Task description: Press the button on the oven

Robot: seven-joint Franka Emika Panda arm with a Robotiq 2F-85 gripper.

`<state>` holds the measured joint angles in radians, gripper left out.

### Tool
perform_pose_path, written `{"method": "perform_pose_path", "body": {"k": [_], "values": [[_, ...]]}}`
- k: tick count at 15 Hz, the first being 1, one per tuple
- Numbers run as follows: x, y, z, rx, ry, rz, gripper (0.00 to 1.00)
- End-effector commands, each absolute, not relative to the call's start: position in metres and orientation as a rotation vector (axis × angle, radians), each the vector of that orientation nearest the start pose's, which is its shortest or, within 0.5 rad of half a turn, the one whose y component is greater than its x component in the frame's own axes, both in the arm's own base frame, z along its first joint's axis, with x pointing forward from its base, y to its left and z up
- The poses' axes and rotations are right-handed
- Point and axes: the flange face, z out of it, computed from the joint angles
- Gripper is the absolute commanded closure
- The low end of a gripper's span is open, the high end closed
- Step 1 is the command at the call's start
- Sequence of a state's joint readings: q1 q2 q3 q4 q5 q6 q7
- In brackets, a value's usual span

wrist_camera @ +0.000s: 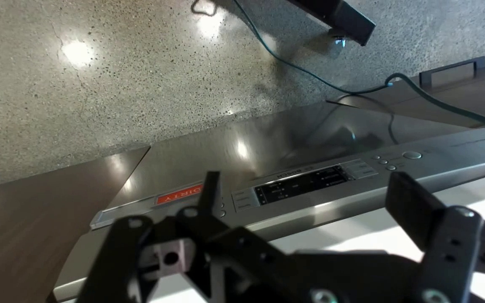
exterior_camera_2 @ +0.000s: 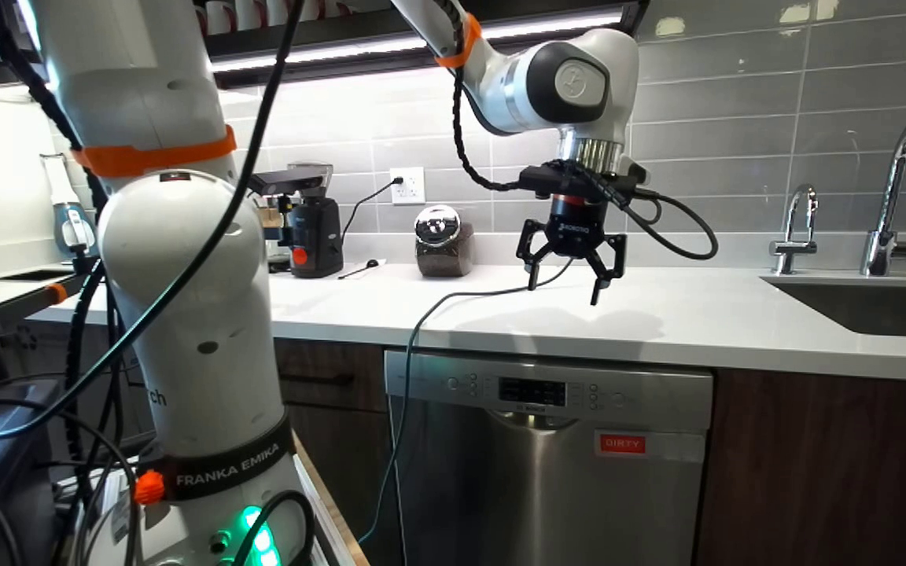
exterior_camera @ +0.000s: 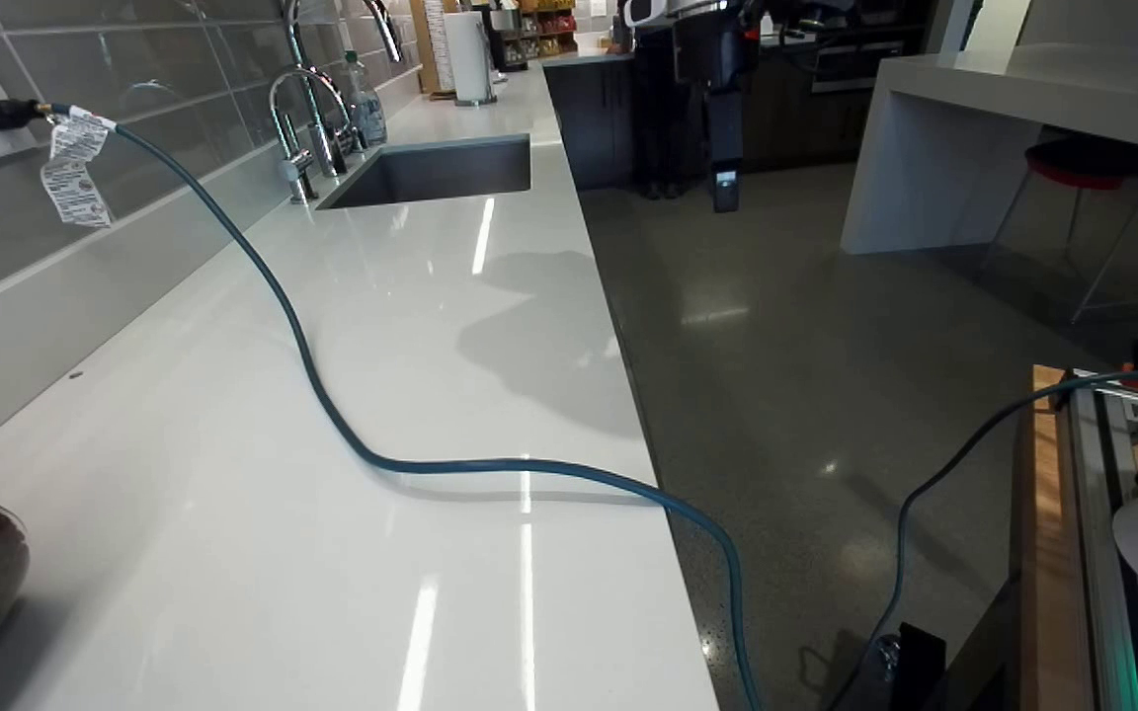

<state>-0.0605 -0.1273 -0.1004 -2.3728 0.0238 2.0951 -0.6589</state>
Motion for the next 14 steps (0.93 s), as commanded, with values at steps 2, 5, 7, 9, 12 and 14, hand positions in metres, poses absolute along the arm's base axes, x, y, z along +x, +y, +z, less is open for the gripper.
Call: {"method": "perform_pose_path", "body": {"k": [2, 5, 7, 9, 12, 14], "values": [[0.460, -0.071, 0.354, -2.949, -0.746, 0.209, 0.00], [0.460, -0.070, 0.352, -2.946, -0.752, 0.216, 0.00], [0.460, -0.070, 0.352, -2.945, -0.753, 0.216, 0.00], [0.460, -0.070, 0.352, -2.945, -0.754, 0.216, 0.00], [0.461, -0.070, 0.335, -2.934, -0.780, 0.220, 0.00], [0.458, -0.072, 0.321, -2.931, -0.806, 0.205, 0.00]]}}
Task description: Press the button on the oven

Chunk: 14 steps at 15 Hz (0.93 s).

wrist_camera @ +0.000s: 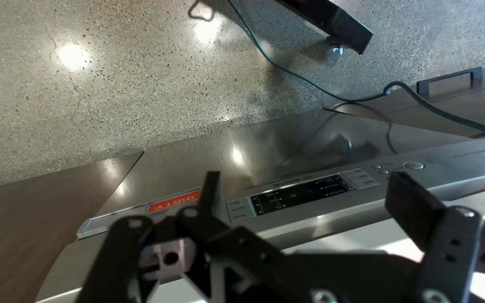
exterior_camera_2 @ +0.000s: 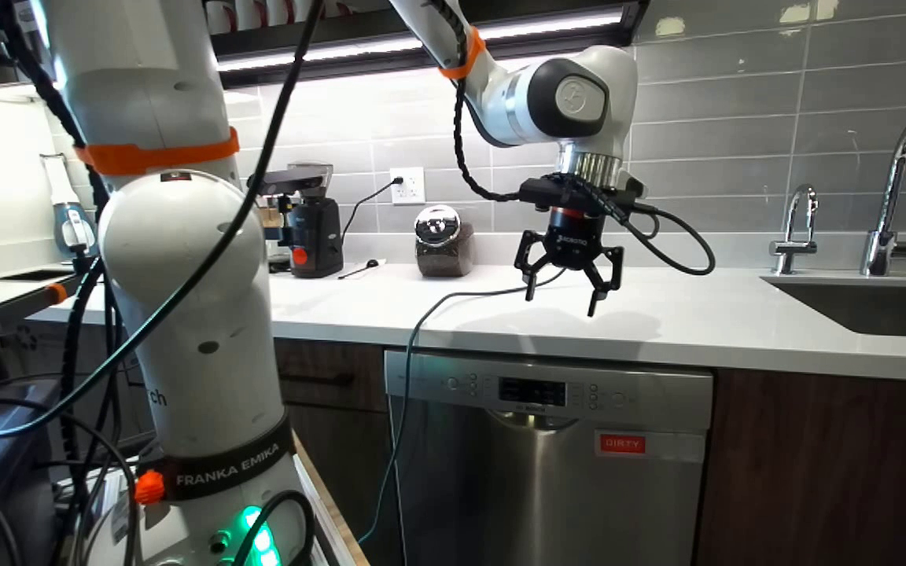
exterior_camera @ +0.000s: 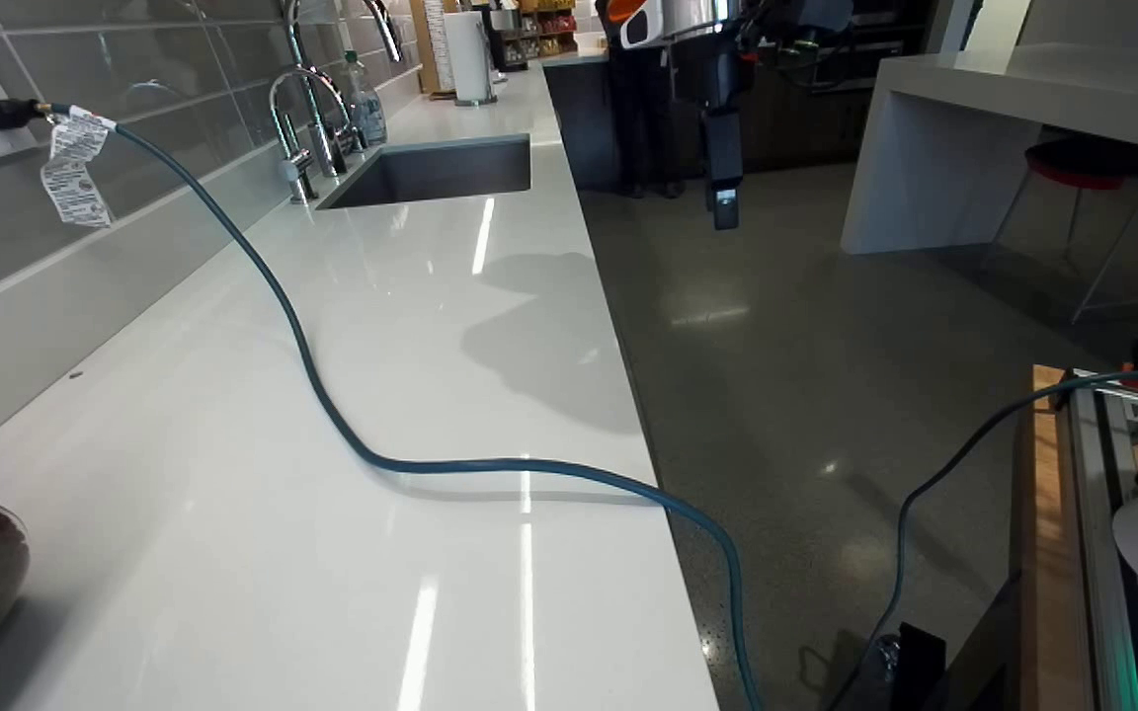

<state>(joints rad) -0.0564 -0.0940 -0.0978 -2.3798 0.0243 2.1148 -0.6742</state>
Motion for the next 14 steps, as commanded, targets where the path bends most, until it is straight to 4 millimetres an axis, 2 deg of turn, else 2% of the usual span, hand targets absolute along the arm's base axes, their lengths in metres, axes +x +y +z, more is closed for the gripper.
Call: {"method": "perform_pose_path", "body": {"k": [1, 7, 14], "values": [[0.457, -0.074, 0.314, -2.932, -0.830, 0.164, 0.00], [0.452, -0.074, 0.283, -2.921, -0.962, -0.084, 0.00], [0.440, -0.075, 0.257, -2.834, -1.120, -0.240, 0.00]]}}
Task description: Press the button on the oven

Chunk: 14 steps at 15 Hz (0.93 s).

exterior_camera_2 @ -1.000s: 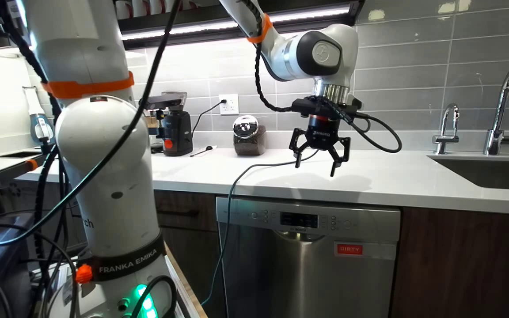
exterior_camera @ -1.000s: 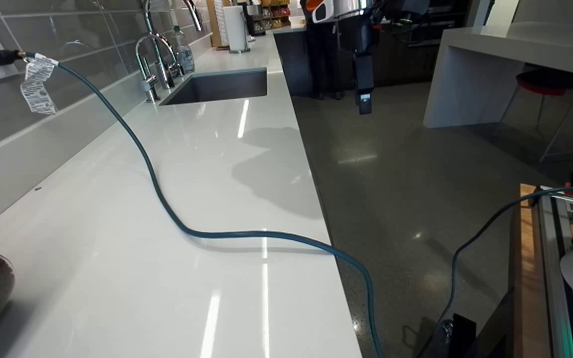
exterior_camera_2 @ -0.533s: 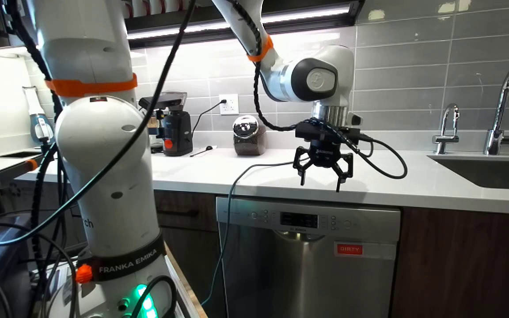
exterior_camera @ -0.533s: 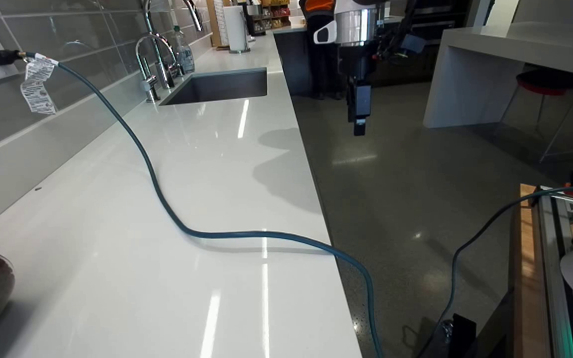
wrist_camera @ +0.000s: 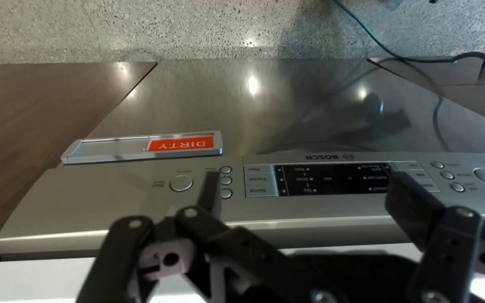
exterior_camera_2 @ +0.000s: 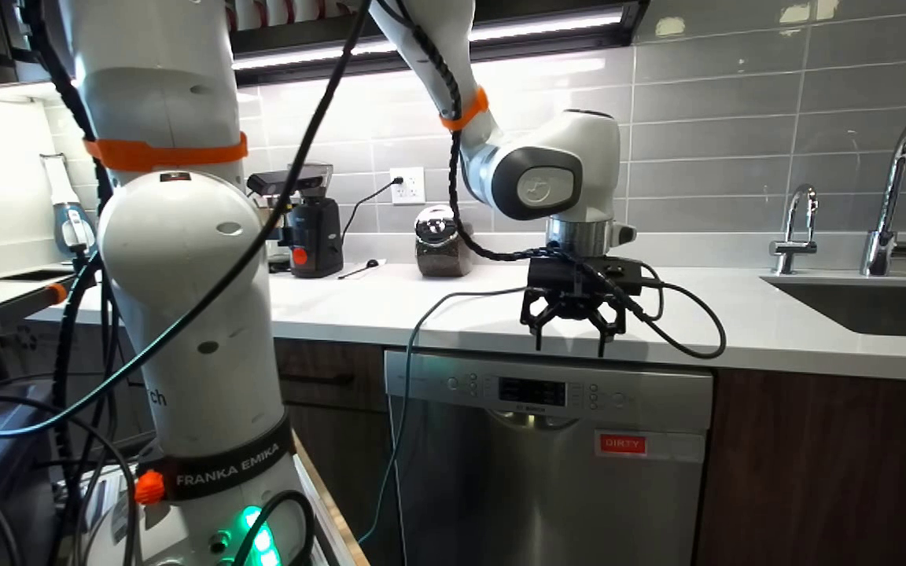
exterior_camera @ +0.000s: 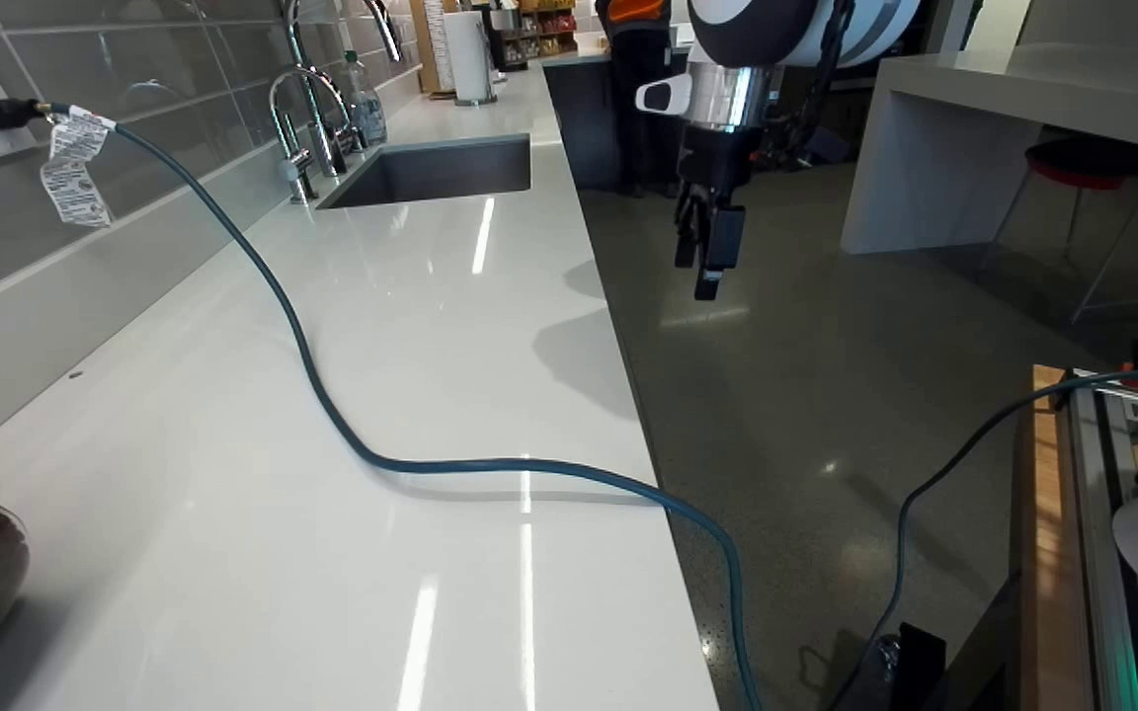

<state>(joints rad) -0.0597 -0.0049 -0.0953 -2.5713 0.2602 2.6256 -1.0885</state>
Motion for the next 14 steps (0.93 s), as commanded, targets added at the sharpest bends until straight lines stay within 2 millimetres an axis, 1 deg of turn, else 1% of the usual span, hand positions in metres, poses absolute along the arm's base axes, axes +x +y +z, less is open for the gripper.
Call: {"method": "perform_pose_path", "body": {"k": [1, 6, 14], "values": [[0.439, -0.076, 0.253, -2.823, -1.128, -0.251, 0.00], [0.438, -0.077, 0.238, -2.750, -1.129, -0.310, 0.00], [0.435, -0.089, 0.214, -2.728, -1.117, -0.429, 0.00]]}}
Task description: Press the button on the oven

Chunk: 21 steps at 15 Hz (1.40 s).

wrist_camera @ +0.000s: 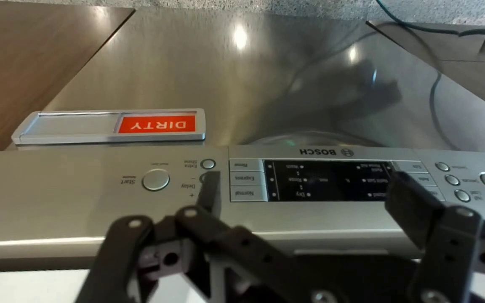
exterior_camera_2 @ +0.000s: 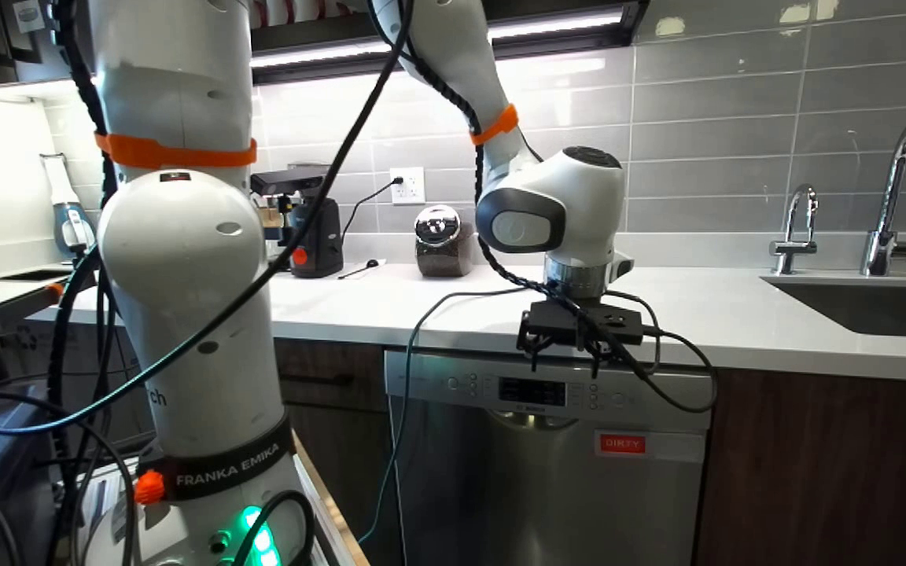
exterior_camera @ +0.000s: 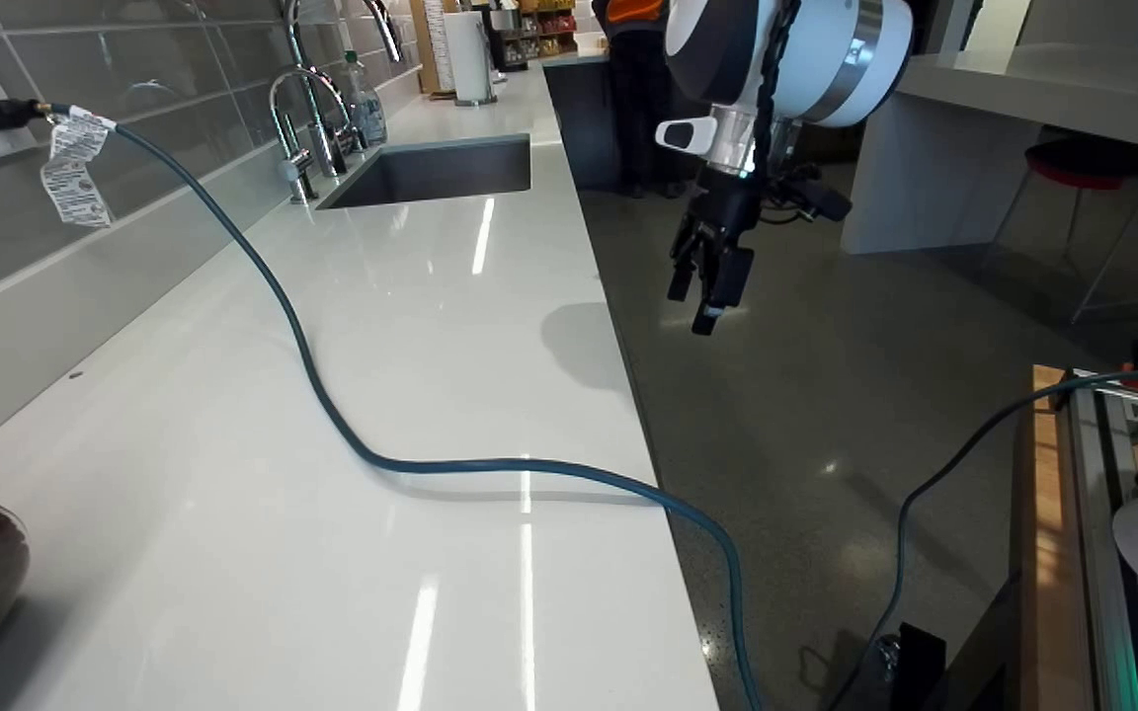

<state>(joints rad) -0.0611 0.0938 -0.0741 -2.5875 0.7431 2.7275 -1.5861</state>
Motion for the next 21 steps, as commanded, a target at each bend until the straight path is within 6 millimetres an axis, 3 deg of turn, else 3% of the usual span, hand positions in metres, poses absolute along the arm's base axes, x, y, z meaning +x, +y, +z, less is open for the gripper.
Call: {"method": "perform_pose_path", "body": {"k": [1, 7, 8, 10, 18, 21], "values": [[0.434, -0.090, 0.211, -2.722, -1.109, -0.441, 0.00], [0.437, -0.099, 0.195, -2.703, -1.082, -0.496, 0.01], [0.437, -0.101, 0.193, -2.700, -1.081, -0.502, 0.26], [0.439, -0.103, 0.188, -2.692, -1.082, -0.512, 0.32], [0.448, -0.109, 0.169, -2.664, -1.064, -0.544, 0.94], [0.453, -0.109, 0.164, -2.655, -1.063, -0.549, 1.00]]}}
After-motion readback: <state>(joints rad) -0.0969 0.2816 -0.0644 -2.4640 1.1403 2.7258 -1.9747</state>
